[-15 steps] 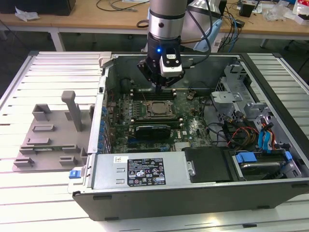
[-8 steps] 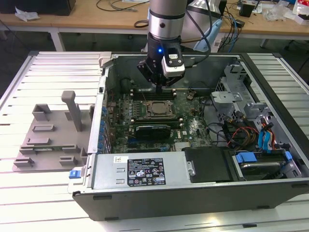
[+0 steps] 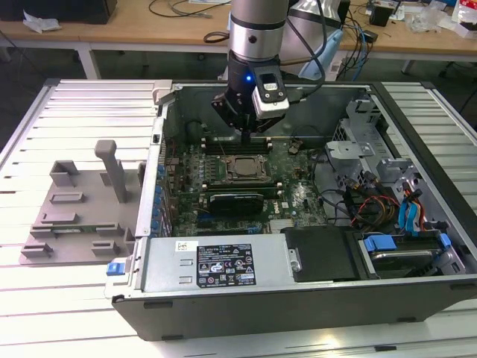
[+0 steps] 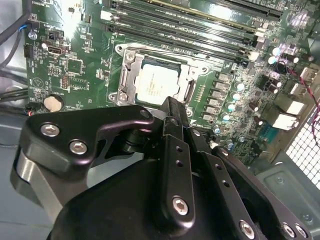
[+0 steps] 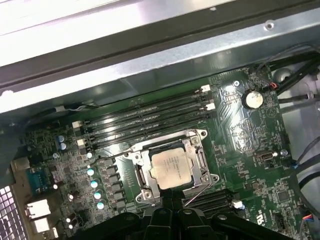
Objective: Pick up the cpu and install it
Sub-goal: 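Install the first cpu locking lever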
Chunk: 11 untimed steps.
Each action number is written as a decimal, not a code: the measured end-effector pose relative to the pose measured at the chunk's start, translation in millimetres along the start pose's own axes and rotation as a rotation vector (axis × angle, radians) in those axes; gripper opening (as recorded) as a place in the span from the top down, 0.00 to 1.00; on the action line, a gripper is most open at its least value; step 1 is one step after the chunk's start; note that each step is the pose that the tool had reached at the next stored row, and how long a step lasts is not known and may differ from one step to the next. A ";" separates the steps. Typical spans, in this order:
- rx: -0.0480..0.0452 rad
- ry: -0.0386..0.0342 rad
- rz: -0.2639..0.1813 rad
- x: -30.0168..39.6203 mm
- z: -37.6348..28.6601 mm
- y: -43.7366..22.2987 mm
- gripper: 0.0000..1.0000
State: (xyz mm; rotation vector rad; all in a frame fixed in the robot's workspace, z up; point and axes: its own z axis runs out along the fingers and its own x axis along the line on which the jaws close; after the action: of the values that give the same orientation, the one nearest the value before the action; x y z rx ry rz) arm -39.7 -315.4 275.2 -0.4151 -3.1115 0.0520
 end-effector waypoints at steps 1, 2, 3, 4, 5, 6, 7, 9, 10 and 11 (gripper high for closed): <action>0.0000 -0.0005 -0.015 0.0 0.0 0.0 0.89; -0.0001 -0.0010 -0.030 0.0 0.0 0.0 0.89; -0.0001 -0.0014 -0.043 0.0 0.0 0.0 0.89; -0.0002 -0.0018 -0.054 0.0 0.0 0.0 0.89; -0.0002 -0.0027 -0.080 0.0 0.0 0.0 0.89; -0.0003 -0.0034 -0.102 0.0 0.0 0.0 0.89; -0.0003 -0.0038 -0.115 0.0 0.0 0.0 0.89; -0.0004 -0.0045 -0.135 0.0 0.0 0.0 0.89; -0.0003 -0.0049 -0.148 0.0 0.0 0.0 0.89; -0.0004 -0.0055 -0.166 0.0 0.0 0.0 0.89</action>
State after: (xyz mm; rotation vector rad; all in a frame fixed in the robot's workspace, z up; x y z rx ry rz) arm -39.7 -315.4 275.3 -0.1551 -3.1380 0.0522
